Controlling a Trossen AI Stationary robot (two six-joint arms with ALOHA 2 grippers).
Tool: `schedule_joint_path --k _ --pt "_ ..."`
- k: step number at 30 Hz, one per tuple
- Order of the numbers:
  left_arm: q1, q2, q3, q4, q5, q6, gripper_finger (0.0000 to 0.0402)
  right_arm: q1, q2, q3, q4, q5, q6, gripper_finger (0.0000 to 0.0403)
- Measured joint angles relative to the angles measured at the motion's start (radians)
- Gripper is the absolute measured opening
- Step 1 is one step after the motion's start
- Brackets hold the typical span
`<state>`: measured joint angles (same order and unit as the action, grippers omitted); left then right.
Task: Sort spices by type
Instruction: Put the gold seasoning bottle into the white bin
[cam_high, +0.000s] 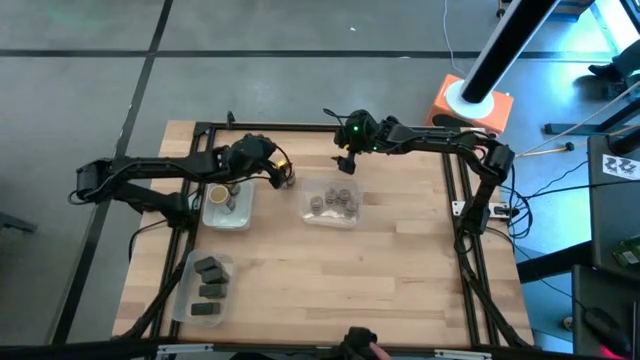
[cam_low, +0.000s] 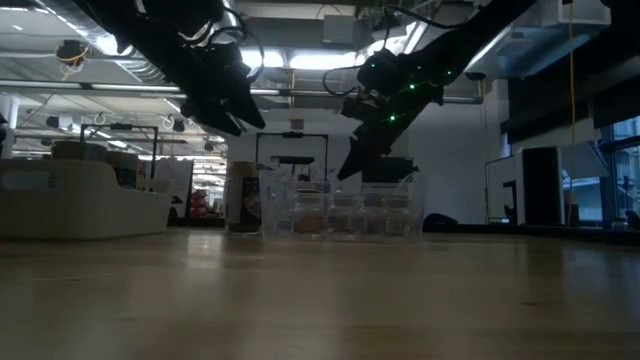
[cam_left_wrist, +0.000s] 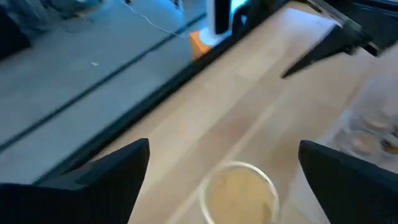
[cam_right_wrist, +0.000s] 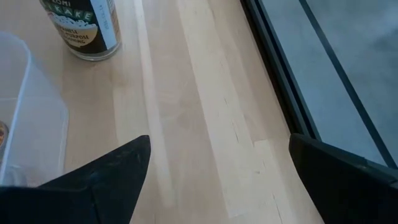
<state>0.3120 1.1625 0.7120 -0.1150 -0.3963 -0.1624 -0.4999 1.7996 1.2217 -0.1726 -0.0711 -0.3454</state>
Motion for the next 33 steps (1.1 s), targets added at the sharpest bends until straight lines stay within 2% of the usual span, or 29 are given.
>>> schedule_joint_path --k 5,18,24,33 --pt "-0.001 0.037 0.0 -0.002 0.052 -0.033 0.0395 0.0 0.0 0.0 0.0 0.0 0.0 0.038" --pt "0.001 0.19 0.0 -0.013 0.054 -0.04 0.0399 0.0 0.0 0.0 -0.003 0.0 0.0 0.038" --pt "0.001 0.2 0.0 -0.007 0.053 0.034 0.0399 0.0 0.0 0.0 -0.003 0.0 0.0 0.038" --pt "0.018 0.21 0.0 -0.017 0.051 -0.017 0.0398 0.002 0.0 0.0 0.0 0.0 0.0 0.038"
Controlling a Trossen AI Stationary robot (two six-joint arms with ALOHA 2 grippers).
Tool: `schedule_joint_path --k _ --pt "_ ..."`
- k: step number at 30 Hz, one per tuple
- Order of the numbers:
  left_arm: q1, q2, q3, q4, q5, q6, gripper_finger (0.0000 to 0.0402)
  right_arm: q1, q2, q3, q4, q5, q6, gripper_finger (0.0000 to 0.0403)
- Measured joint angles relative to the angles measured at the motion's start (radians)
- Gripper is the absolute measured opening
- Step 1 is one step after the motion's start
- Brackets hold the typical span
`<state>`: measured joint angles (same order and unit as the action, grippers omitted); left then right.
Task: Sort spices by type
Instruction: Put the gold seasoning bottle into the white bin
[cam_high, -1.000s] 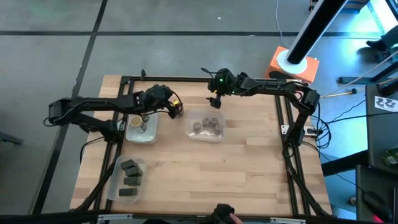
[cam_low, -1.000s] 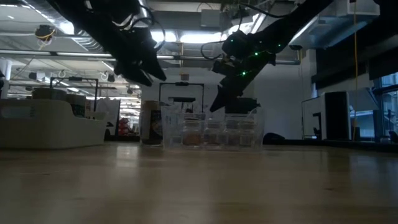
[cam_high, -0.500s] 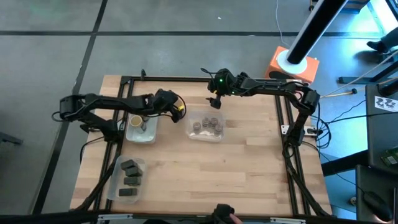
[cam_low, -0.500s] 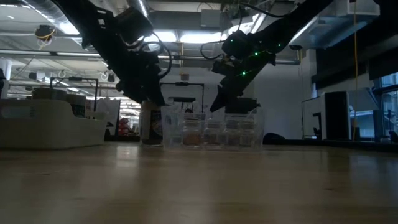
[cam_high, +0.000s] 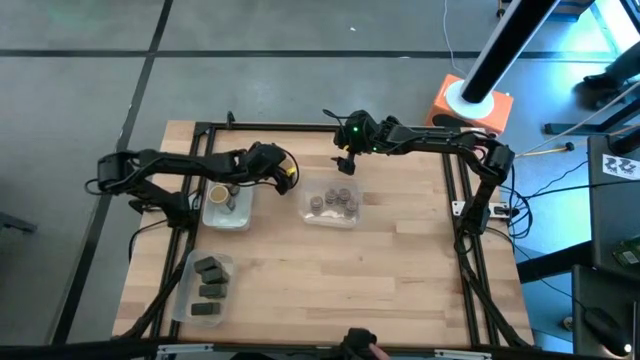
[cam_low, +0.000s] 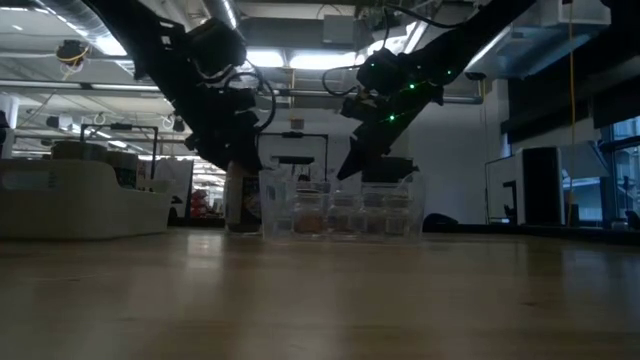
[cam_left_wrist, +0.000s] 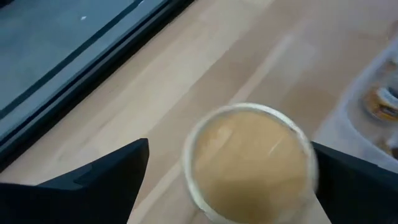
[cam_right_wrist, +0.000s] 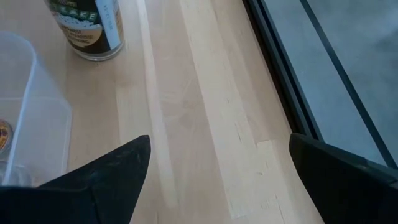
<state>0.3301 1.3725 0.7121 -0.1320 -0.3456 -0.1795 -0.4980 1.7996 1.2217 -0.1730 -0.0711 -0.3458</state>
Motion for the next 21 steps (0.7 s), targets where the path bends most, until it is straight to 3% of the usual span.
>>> schedule_joint_path --k 5,13,21 --pt "0.007 0.02 0.0 0.018 0.001 -0.046 0.0365 0.0 0.0 0.0 0.0 0.0 0.0 0.038" --pt "0.006 0.039 0.0 0.023 0.005 -0.049 0.026 0.0 0.0 0.0 -0.002 0.0 0.0 0.038" --pt "-0.018 -0.024 -0.001 -0.001 0.005 -0.042 0.0257 0.0 0.0 0.0 -0.003 0.0 0.0 0.038"
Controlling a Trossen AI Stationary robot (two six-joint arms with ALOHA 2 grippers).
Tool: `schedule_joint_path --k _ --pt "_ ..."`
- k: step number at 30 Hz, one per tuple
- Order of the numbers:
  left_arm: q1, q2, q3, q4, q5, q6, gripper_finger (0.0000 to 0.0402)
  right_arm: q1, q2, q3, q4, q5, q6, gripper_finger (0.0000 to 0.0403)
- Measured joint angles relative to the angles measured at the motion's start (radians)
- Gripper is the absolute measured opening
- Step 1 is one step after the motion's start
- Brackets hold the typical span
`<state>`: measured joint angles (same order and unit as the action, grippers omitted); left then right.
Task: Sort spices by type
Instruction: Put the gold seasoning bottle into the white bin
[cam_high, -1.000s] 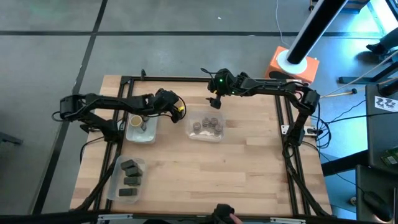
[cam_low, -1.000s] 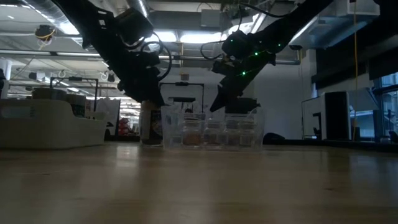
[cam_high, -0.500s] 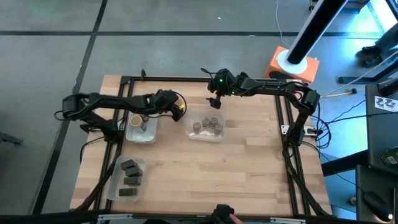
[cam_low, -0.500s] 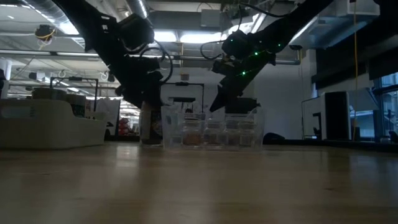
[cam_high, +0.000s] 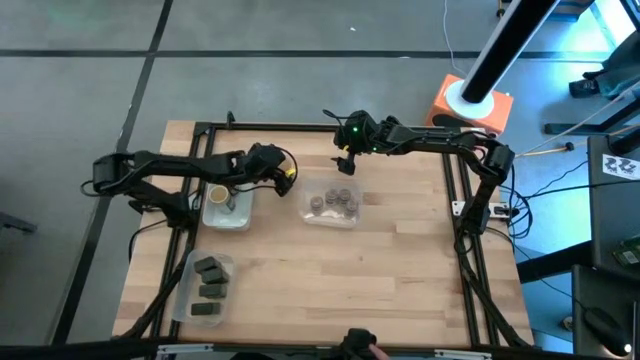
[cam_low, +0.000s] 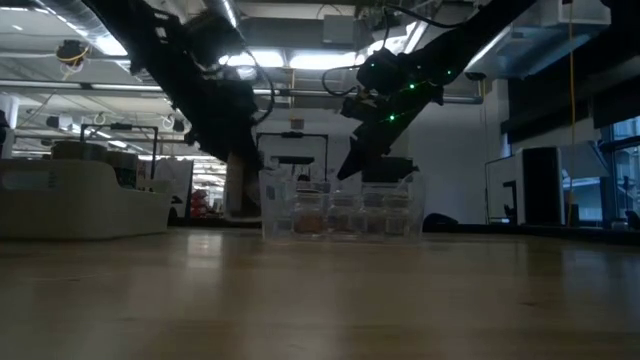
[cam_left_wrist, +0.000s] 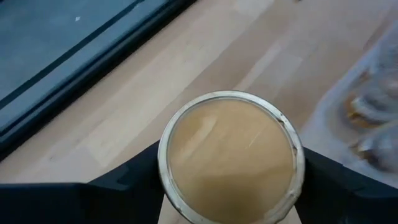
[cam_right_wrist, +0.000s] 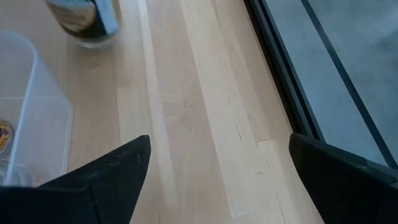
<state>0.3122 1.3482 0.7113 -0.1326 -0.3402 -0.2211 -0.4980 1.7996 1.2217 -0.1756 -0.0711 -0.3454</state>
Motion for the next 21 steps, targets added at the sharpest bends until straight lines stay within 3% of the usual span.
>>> schedule_joint_path --k 13,21 --pt "-0.07 -0.279 0.04 -0.259 -0.002 -0.008 0.0259 0.0 0.0 0.0 0.003 0.0 0.008 0.038" --pt "-0.117 -0.324 0.111 -0.432 -0.003 -0.02 0.0261 0.0 0.0 0.0 0.011 -0.022 0.025 0.038"
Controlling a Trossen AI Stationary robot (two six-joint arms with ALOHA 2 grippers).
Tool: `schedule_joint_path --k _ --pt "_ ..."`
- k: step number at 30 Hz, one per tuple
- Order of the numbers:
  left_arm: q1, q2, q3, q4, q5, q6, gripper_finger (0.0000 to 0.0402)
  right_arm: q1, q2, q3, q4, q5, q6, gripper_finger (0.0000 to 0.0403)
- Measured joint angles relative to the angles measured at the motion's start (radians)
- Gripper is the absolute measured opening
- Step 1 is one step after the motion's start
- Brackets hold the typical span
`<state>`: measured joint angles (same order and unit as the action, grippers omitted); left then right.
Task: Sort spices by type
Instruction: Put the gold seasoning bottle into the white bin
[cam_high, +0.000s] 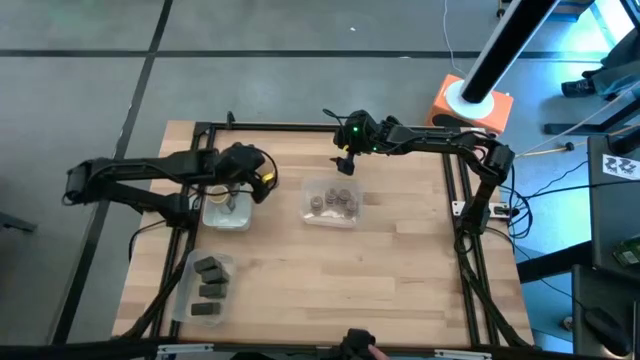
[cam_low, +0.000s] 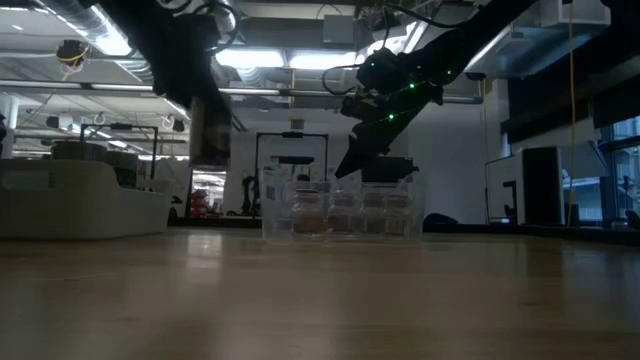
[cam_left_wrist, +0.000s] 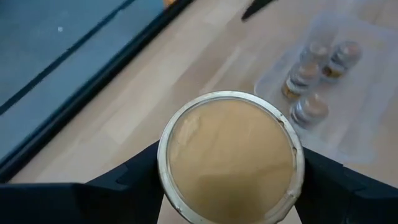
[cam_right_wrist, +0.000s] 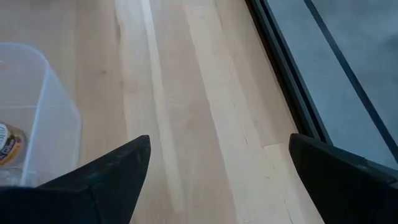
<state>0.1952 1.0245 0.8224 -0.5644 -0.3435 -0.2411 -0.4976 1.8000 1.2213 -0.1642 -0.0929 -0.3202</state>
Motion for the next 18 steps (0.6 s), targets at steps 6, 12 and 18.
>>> schedule_joint_path --k 6,12,18 --pt "-0.039 0.0 0.034 -0.12 0.001 -0.05 0.0262 0.0 0.0 0.0 0.0 -0.003 0.001 0.038" --pt "-0.067 -0.002 0.054 -0.266 -0.002 -0.126 0.026 0.0 0.0 0.0 0.0 -0.003 0.007 0.038" --pt "-0.092 -0.028 0.058 -0.383 -0.024 -0.201 0.0262 0.0 0.0 0.0 -0.001 -0.003 0.022 0.038"
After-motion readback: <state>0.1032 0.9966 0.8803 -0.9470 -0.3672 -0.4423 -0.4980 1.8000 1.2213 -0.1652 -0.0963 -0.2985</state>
